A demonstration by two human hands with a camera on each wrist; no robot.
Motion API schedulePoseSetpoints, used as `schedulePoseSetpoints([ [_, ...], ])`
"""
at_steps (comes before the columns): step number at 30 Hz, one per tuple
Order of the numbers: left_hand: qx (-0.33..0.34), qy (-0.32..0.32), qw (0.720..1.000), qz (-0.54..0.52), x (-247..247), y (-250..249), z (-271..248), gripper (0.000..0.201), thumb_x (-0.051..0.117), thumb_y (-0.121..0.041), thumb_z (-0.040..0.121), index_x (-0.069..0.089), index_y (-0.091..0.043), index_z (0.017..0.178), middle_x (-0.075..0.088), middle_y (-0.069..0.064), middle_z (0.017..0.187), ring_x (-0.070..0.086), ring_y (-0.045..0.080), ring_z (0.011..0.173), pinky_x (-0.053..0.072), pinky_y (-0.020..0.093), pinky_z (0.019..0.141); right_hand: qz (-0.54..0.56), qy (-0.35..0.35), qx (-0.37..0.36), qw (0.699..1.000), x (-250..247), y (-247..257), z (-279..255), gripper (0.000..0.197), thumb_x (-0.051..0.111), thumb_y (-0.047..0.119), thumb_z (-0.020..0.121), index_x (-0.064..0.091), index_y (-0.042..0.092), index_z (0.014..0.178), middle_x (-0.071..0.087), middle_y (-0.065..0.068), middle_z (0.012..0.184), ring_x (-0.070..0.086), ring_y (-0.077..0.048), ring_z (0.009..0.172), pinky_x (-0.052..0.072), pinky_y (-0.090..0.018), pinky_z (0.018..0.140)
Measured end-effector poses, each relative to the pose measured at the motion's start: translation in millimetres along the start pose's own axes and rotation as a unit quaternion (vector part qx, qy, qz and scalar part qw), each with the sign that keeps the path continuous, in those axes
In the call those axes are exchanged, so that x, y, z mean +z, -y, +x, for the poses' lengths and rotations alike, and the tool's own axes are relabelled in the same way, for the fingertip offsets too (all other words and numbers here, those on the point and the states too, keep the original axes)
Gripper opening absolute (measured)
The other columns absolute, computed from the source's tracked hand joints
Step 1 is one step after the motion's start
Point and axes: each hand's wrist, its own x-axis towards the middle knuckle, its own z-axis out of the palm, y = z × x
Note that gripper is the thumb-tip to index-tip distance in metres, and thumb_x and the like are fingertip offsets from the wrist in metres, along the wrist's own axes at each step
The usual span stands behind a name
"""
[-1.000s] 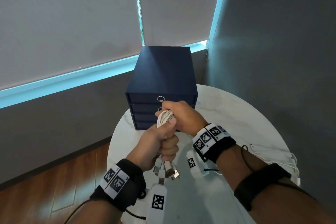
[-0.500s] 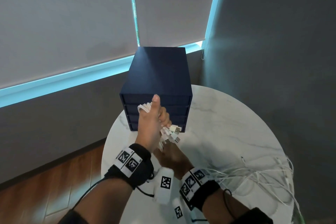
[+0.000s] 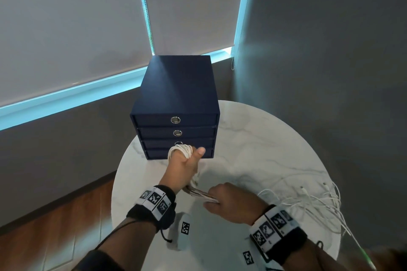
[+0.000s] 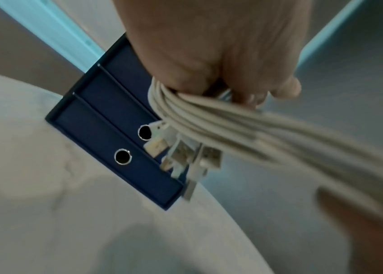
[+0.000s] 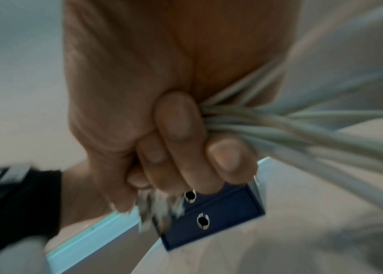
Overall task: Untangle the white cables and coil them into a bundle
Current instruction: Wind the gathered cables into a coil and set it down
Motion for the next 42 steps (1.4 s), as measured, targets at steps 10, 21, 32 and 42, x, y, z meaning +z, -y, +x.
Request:
schedulePoseSetpoints([
  [10,-0.066,0.247,0.966,-0.026,25.5,-23.1,-32.6,0.083,0.031,-0.087,0.081,0.053,-0.009,0.065,0.056,0.007,0.062,0.047,0.017,0.052,0.04,0.027,0.056,-0.101,-0.089,-0.009,0.991,-110.1,-3.2,-14.1,0.017,0.065,0.029,0.068,0.05,0.027,0.059,0.049,0.006,0.054,0.046,-0.009,0.053,0.031,-0.025,0.05],
  [21,-0.141,0.351,0.827,-0.417,35.4,-76.3,-37.4,0.033,0.058,-0.013,0.088,0.04,-0.015,0.061,0.032,-0.002,0.045,0.029,0.011,0.037,0.032,0.02,0.044,0.328,-0.132,-0.119,0.928,-87.1,-14.9,29.3,0.007,0.066,0.013,0.068,0.061,0.016,0.073,0.06,0.009,0.066,0.054,-0.004,0.062,0.044,-0.021,0.06],
  [32,-0.108,0.272,0.858,-0.421,21.7,-75.1,-31.2,0.034,0.058,-0.017,0.089,0.039,-0.013,0.061,0.032,0.0,0.046,0.031,0.013,0.038,0.037,0.024,0.047,0.428,-0.099,-0.051,0.897,-73.9,-1.9,31.8,0.019,0.053,-0.001,0.078,0.069,0.007,0.075,0.053,-0.015,0.067,0.042,-0.023,0.056,0.033,-0.031,0.049],
  [42,-0.084,0.017,0.963,-0.258,17.6,-66.2,-22.1,0.041,0.071,-0.033,0.091,0.061,0.003,0.074,0.034,0.001,0.05,0.031,0.016,0.046,0.042,0.043,0.061,0.409,-0.146,-0.038,0.9,-84.5,3.6,33.6,0.019,0.056,-0.009,0.085,0.07,-0.004,0.095,0.071,-0.004,0.067,0.063,-0.009,0.053,0.05,-0.022,0.052],
])
